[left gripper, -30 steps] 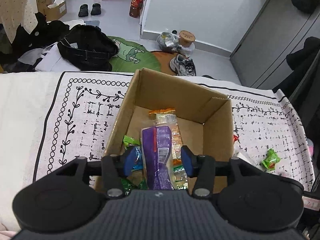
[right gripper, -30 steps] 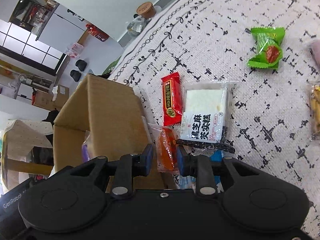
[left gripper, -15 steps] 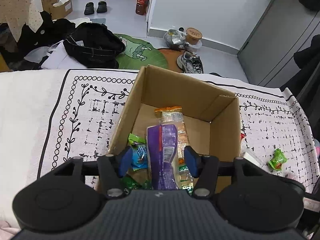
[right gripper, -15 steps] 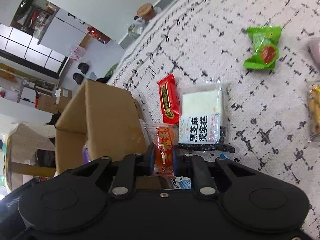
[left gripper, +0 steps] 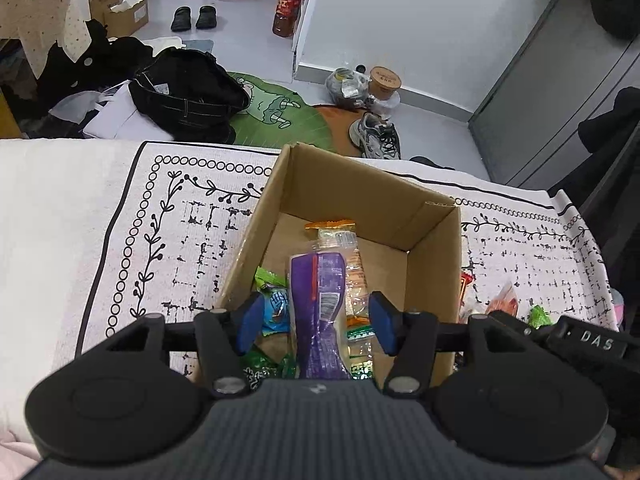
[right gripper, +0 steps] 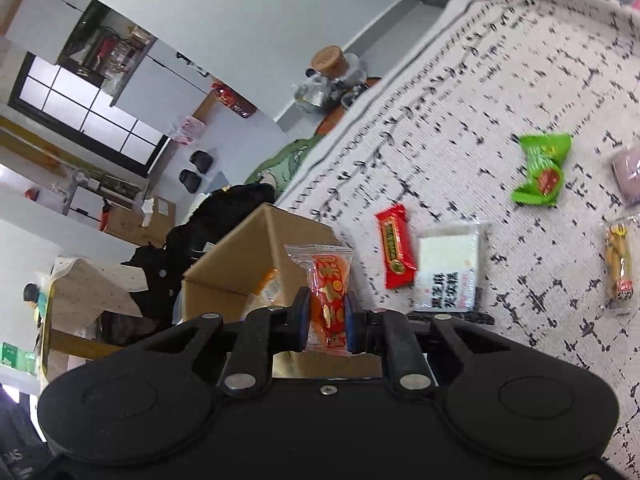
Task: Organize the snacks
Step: 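Open the left tool over the box while the right tool releases the orange packet inside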
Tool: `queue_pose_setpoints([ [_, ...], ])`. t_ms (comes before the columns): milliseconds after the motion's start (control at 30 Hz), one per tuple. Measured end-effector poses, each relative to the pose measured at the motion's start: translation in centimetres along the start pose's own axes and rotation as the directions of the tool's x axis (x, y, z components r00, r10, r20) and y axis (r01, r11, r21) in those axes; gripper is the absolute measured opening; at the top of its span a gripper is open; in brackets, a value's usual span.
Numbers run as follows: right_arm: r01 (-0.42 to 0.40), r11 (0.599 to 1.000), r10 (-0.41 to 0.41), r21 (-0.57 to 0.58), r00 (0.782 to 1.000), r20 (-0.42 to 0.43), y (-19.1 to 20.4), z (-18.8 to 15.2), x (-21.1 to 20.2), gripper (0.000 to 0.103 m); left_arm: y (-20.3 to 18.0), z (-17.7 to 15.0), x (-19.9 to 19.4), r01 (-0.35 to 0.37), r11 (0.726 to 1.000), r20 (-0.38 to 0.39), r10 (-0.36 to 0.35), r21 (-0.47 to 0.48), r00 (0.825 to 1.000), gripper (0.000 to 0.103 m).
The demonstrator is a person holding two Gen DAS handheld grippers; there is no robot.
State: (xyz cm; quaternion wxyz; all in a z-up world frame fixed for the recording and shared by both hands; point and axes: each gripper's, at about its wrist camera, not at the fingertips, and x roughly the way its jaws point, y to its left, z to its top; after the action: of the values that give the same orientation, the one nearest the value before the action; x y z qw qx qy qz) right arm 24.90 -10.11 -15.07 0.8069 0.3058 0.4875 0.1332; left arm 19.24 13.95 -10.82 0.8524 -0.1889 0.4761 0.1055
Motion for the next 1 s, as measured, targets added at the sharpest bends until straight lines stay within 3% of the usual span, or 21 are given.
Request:
queue_pose_setpoints([
  [467, -0.069, 0.995, 0.067, -0.078, 0.997, -0.027, 4.2, -0.6, -0.7, 0.019, 1.2, 0.2, -1.5, 0.021, 1.000, 0.010, -0.020, -0.012, 1.000, 0.057],
  [567, -0.069, 0.992, 0.065, -0.106, 0.997, -0.043, 4.8, -1.2, -0.7, 0.025, 1.2, 0.1, -2.0, 0.021, 1.000, 0.015, -0.021, -0.010, 1.000, 0.058],
  [633, -0.061, 0.992, 0.056, -0.108, 0.997, -0.048, 4.9, -1.5, -0.9, 0.034, 1.3, 0.1, -2.2, 0.019, 1.000, 0.016, -0.018, -0.010, 1.000, 0.058],
  [733, -0.051, 0.993, 0.047, -0.108, 0.998, -0.038, 4.5, -1.6, -1.7, 0.035, 1.4, 0.0, -2.7, 0.017, 1.000, 0.020, -0.017, -0.010, 1.000, 0.061],
  [900, -0.022, 0.992, 0.021, -0.123, 1.000, -0.006, 3.5, -1.8, -3.5, 0.050, 0.9, -0.2, -3.2, 0.018, 1.000, 0.024, -0.018, 0.000, 1.000, 0.070],
  [1000, -0.012, 0.992, 0.013, -0.126, 1.000, 0.006, 2.7, -1.7, -4.4, 0.051, 0.2, -0.6, -3.5, 0.013, 1.000, 0.015, -0.013, 0.006, 1.000, 0.074],
])
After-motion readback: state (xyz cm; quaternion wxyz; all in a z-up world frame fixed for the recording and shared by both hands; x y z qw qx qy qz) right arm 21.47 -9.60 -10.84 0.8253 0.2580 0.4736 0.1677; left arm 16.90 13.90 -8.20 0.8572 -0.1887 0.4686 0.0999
